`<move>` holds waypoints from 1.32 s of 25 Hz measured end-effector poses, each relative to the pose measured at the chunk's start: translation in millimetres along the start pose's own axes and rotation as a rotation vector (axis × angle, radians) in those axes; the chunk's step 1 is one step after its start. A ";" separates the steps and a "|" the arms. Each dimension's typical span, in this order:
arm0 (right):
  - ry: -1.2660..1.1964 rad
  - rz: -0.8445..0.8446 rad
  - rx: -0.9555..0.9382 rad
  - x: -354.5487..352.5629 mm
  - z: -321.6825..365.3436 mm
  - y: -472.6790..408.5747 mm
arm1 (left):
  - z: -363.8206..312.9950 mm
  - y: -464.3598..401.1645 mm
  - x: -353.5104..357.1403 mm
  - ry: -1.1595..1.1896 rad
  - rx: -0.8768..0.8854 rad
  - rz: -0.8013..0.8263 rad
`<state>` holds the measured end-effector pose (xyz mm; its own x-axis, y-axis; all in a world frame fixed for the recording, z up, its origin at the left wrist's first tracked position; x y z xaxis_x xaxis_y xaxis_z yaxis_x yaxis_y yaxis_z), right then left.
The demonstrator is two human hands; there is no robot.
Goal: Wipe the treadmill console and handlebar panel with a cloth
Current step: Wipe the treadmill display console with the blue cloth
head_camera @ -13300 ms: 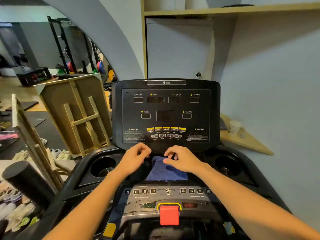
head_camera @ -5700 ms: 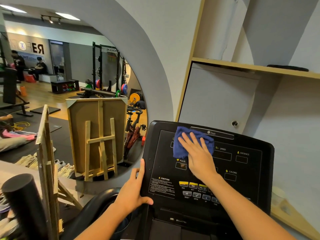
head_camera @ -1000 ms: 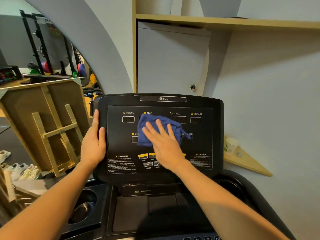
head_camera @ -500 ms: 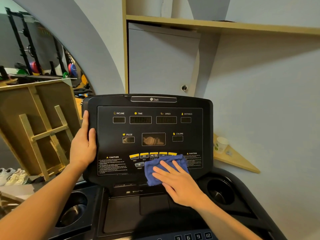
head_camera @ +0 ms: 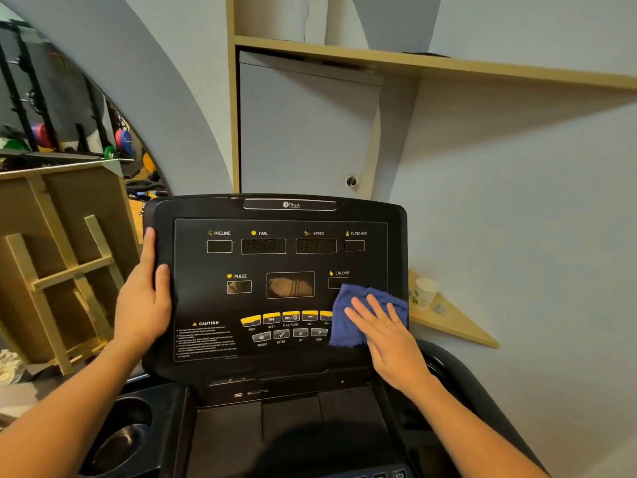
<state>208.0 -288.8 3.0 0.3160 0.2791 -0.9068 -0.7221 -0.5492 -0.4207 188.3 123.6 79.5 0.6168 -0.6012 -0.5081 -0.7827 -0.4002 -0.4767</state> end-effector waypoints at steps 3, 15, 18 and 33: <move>-0.022 -0.096 0.072 -18.8 -13.7 -29.6 | -1.0 0.2 -0.1 -0.003 -0.002 -0.006; 0.010 -0.144 -0.096 -21.8 63.8 -98.9 | -6.6 3.9 -4.4 -0.028 -0.013 -0.020; 0.010 -0.027 -0.253 0.5 86.0 -71.5 | -7.3 5.0 -5.1 -0.028 -0.020 -0.013; 0.021 0.147 -0.130 23.3 11.6 38.1 | -11.8 7.7 -8.0 -0.080 -0.046 -0.035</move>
<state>180.7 -294.1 -33.8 0.2268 0.1729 -0.9585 -0.6765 -0.6800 -0.2827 176.3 117.2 88.4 0.6468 -0.5299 -0.5485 -0.7626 -0.4521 -0.4626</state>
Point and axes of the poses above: each hand's wrist, its own y-axis away from the middle knuckle, its own x-axis out of the palm, z = x × y, the point moved 7 cm from there along -y, towards the middle knuckle, and after that the axes turned 7 degrees about -x, right-handed, at the moved point
